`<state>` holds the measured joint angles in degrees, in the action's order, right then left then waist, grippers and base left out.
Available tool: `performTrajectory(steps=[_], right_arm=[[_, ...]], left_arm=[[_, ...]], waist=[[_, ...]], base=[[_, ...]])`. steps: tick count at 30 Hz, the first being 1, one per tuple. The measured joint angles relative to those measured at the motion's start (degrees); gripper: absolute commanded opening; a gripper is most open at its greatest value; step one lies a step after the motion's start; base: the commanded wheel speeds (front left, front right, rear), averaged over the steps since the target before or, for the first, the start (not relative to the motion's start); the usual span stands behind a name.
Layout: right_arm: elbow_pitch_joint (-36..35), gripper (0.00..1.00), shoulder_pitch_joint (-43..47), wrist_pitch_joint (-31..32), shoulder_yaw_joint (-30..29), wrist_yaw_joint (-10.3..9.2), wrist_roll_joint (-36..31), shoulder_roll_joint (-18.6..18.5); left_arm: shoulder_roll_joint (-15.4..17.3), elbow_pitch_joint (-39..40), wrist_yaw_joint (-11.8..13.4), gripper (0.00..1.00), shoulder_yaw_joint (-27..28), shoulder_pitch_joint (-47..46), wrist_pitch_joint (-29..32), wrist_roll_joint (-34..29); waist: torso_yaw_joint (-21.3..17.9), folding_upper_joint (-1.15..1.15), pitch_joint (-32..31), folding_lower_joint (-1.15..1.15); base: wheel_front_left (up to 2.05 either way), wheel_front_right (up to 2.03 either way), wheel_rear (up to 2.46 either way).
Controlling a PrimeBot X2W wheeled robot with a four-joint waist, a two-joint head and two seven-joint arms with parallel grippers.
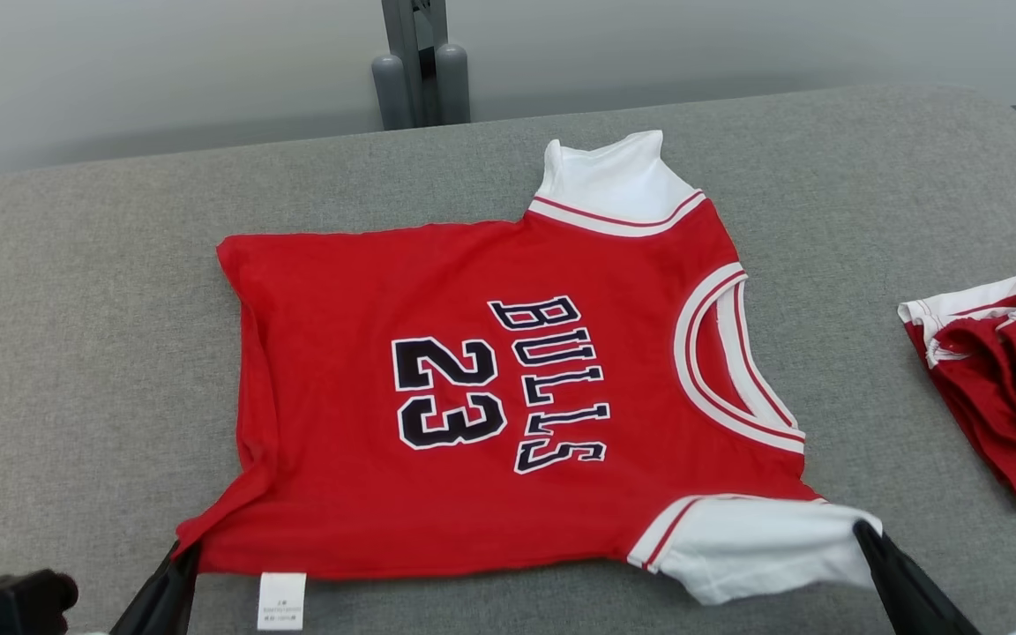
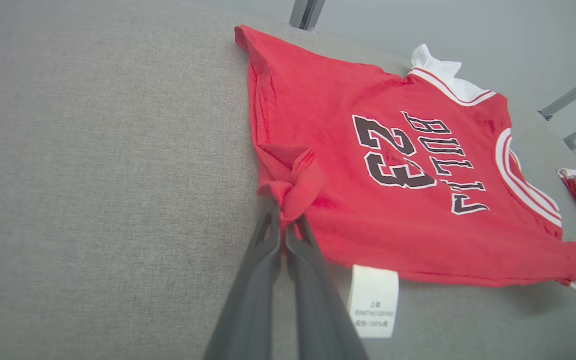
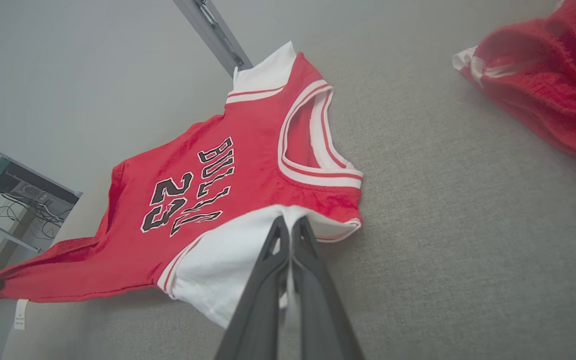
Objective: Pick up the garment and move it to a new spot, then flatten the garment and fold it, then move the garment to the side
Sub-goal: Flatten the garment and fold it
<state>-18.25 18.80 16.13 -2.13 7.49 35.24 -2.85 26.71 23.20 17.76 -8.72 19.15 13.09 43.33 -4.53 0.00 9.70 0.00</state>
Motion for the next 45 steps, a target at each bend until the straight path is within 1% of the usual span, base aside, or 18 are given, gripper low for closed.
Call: performTrajectory(steps=[3,7,13,19,21,23,26,30,38,39,40,41,42,43,45], right_arm=[[1.8,0.0,-4.3,0.3,0.1,0.0,-0.6,0.0],[5.8,0.0,-10.4,0.5,0.2,0.01,-2.3,0.0],[14.2,0.0,-19.0,0.9,0.7,0.0,-2.2,0.1],[22.6,0.0,-26.1,1.3,1.1,0.0,-1.6,0.1],[25.3,0.0,-27.9,1.2,1.0,0.0,0.2,0.0],[27.5,0.0,-29.6,1.0,0.7,0.0,0.1,0.1],[30.8,0.0,-32.9,0.9,0.9,0.0,3.0,0.1],[36.0,0.0,-37.4,1.4,0.5,0.0,4.6,0.1],[45.6,0.0,-45.4,1.5,1.6,0.0,11.6,0.1],[46.3,0.36,-46.1,1.5,2.1,0.0,13.0,0.0],[46.6,0.36,-46.7,1.3,2.6,0.0,14.4,0.1],[46.6,0.83,-46.7,1.3,2.6,0.0,14.4,0.1],[46.7,1.0,-47.9,0.3,3.4,0.0,17.7,0.1],[46.7,1.0,-47.9,0.3,3.4,0.0,17.7,0.1],[46.4,1.0,-48.5,-0.8,4.2,0.0,20.5,0.1]], left_arm=[[-0.3,-1.0,-0.7,0.0,-0.8,-2.5,0.2,0.0],[-1.0,-3.3,-1.9,0.0,-1.7,-5.7,0.3,0.5],[-1.5,-7.5,-4.0,0.0,-3.1,-10.9,1.0,1.2],[-3.1,-13.4,-5.9,0.0,-4.1,-17.2,1.5,2.7],[-3.9,-15.5,-6.5,0.0,-4.3,-18.9,1.6,3.4],[-4.5,-17.7,-7.1,0.0,-4.5,-20.7,1.9,3.8],[-5.3,-20.5,-7.8,0.0,-4.5,-23.1,2.1,5.0],[-5.8,-24.5,-8.7,0.0,-4.5,-26.2,2.5,5.8],[-7.7,-31.9,-10.3,0.0,-4.6,-31.4,1.8,7.0],[-8.0,-32.6,-10.5,0.0,-4.4,-31.8,1.3,7.1],[-8.3,-33.2,-10.8,0.0,-4.4,-32.3,1.0,7.2],[-8.3,-33.2,-10.8,0.31,-4.4,-32.3,1.0,7.2],[-8.7,-34.0,-11.1,1.0,-4.4,-32.9,0.1,7.1],[-8.7,-34.0,-11.1,1.0,-4.4,-32.9,0.1,7.1],[-9.1,-34.8,-11.1,1.0,-4.0,-33.3,-0.9,7.1]], waist=[[0.1,0.0,0.0,0.0],[0.2,0.0,0.4,0.0],[0.7,0.0,1.6,0.0],[1.6,0.0,3.2,0.0],[1.7,0.0,3.4,0.0],[1.7,0.0,3.8,0.0],[1.6,0.0,4.4,0.0],[1.2,0.0,5.3,0.0],[1.4,0.0,6.7,0.0],[1.5,0.0,6.8,0.0],[1.5,0.0,6.9,0.0],[1.5,0.0,6.9,0.0],[1.5,0.0,7.1,0.0],[1.5,0.0,7.1,0.0],[1.5,0.0,7.2,0.0]], base=[[0.0,0.0,0.0],[0.0,0.0,0.0],[0.0,0.0,0.0],[0.0,0.0,0.0],[0.0,0.0,0.0],[0.0,0.0,0.0],[0.0,0.0,0.0],[0.0,0.0,0.0],[0.0,0.0,0.0],[0.0,0.0,0.0],[0.0,0.0,0.0],[0.0,0.0,0.0],[0.0,0.0,0.0],[0.0,0.0,0.0],[0.0,0.0,0.0]])
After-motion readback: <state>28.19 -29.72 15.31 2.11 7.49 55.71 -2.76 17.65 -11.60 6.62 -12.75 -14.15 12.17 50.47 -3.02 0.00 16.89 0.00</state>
